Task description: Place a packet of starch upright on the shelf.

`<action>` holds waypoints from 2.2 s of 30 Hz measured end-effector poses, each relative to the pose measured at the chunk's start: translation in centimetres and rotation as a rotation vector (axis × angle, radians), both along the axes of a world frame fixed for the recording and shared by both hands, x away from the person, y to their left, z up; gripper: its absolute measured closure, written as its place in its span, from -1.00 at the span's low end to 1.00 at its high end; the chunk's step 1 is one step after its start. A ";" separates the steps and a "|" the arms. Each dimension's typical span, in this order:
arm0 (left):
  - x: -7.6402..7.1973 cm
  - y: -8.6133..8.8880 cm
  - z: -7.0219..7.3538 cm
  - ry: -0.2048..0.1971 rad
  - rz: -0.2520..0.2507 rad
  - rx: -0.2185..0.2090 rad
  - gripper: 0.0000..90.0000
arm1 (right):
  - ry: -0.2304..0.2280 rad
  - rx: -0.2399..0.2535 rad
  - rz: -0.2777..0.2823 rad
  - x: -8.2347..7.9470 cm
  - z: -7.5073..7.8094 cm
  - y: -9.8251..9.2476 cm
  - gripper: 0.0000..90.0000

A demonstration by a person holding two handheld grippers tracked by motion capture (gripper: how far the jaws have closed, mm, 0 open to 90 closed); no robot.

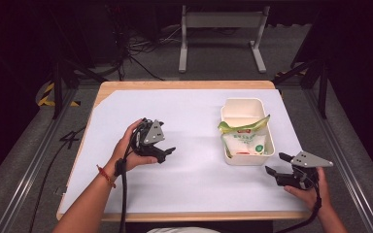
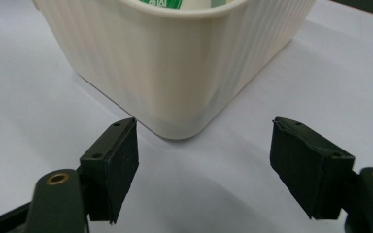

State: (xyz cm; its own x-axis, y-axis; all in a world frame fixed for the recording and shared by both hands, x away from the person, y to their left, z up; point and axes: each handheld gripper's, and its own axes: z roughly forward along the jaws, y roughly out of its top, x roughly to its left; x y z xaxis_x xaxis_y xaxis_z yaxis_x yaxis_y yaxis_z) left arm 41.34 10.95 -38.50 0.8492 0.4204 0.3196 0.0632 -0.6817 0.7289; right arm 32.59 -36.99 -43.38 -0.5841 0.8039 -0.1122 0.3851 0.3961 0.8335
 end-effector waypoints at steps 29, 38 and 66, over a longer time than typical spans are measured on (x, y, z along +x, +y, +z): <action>-3.3 6.7 -2.8 0.006 0.125 0.037 -0.79 | 0.005 -0.005 0.002 0.0 0.0 0.1 -0.42; -4.6 9.2 -4.2 0.040 0.179 0.033 -0.79 | 0.004 -0.007 0.002 0.0 0.0 0.1 -0.42; -7.4 15.5 -6.4 0.152 0.336 -0.287 -0.80 | 0.001 -0.032 0.021 0.2 0.0 0.6 -0.43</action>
State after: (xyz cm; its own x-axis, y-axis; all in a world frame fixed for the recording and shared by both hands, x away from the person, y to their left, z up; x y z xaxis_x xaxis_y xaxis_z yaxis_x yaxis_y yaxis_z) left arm 33.98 26.45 -44.88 0.6787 0.7336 0.0328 0.3667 -0.3772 0.8504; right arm 32.80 -36.43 -43.40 -0.6010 0.7873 -0.1375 0.3768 0.4309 0.8199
